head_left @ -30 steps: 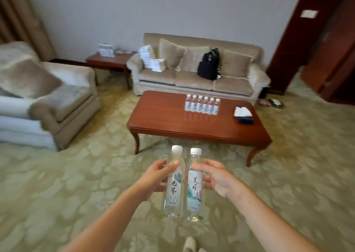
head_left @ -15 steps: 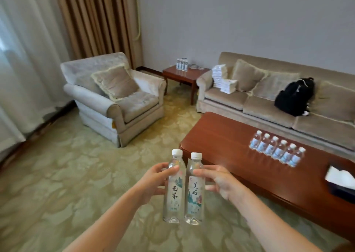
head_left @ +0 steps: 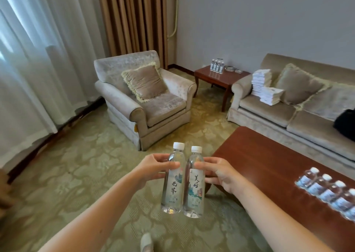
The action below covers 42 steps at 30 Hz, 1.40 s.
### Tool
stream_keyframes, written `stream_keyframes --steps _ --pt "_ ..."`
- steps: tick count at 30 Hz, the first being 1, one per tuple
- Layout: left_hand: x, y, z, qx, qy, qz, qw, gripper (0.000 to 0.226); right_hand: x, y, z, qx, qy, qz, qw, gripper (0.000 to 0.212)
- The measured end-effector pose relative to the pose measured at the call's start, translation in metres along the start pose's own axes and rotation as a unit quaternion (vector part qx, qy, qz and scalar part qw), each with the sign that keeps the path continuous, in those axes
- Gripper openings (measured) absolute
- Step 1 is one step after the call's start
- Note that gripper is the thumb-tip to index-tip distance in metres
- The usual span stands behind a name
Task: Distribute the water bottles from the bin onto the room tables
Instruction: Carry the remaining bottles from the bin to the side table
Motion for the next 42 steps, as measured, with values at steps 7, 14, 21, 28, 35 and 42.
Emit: stream_keyframes --steps 7,14,21,28,35,42 --pt "-0.044 0.149 0.042 0.018 0.014 -0.005 1.000 0.059 0.049 0.129 -0.067 -0.009 0.017 0.027 0.999 0.059" --pt "-0.082 0.293 0.105 0.016 0.030 -0.062 0.998 0.075 0.088 0.237 -0.137 -0.009 0.037 0.061 0.997 0.044" --pt "-0.082 0.403 0.142 0.004 0.017 -0.096 0.995 0.100 0.096 0.330 -0.187 -0.007 0.038 0.082 0.996 0.040" --pt "-0.067 0.529 0.194 0.013 0.019 -0.088 0.996 0.059 0.090 0.456 -0.243 -0.010 0.052 0.085 0.995 0.039" --pt "-0.038 0.673 0.264 0.029 0.024 -0.078 0.996 0.075 0.063 0.599 -0.326 -0.030 0.051 0.071 0.996 0.053" --pt "-0.018 0.785 0.313 0.008 -0.011 -0.058 0.998 0.067 0.052 0.716 -0.390 -0.032 0.039 0.049 0.998 0.052"
Point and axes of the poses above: each hand's wrist, its own y-axis towards the middle knuckle, its own x-axis out of the palm, z = x × y, the point moved 5 cm from there along y, towards the middle knuckle, and after that the axes turned 15 degrees about z, right-handed, at the moved point
